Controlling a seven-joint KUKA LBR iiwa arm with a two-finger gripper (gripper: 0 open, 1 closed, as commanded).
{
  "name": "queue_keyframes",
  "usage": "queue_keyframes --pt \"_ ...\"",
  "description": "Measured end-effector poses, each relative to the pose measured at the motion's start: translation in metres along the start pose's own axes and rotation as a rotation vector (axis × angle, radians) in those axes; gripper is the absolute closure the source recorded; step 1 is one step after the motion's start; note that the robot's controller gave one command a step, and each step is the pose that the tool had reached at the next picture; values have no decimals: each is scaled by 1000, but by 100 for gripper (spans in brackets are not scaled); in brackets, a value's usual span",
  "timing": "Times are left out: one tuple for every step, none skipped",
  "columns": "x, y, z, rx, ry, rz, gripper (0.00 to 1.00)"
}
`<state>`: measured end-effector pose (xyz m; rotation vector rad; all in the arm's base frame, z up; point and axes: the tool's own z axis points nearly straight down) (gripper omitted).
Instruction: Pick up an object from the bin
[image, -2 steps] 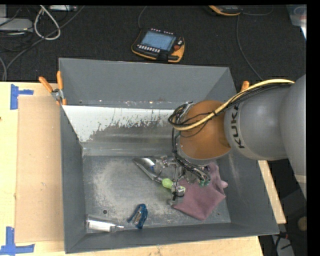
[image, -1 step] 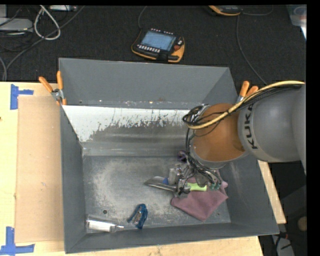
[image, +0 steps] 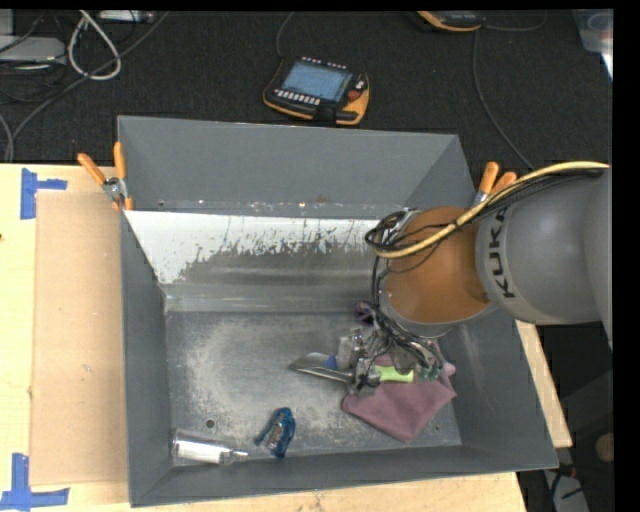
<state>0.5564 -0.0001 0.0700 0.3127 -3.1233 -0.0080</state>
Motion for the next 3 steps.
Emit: queue_keyframes --pt "1 0 -6 -1 2 1 100" --pt "1 1 -18 -1 1 2 100" --pt "1 1 -36 -1 1 2 100"
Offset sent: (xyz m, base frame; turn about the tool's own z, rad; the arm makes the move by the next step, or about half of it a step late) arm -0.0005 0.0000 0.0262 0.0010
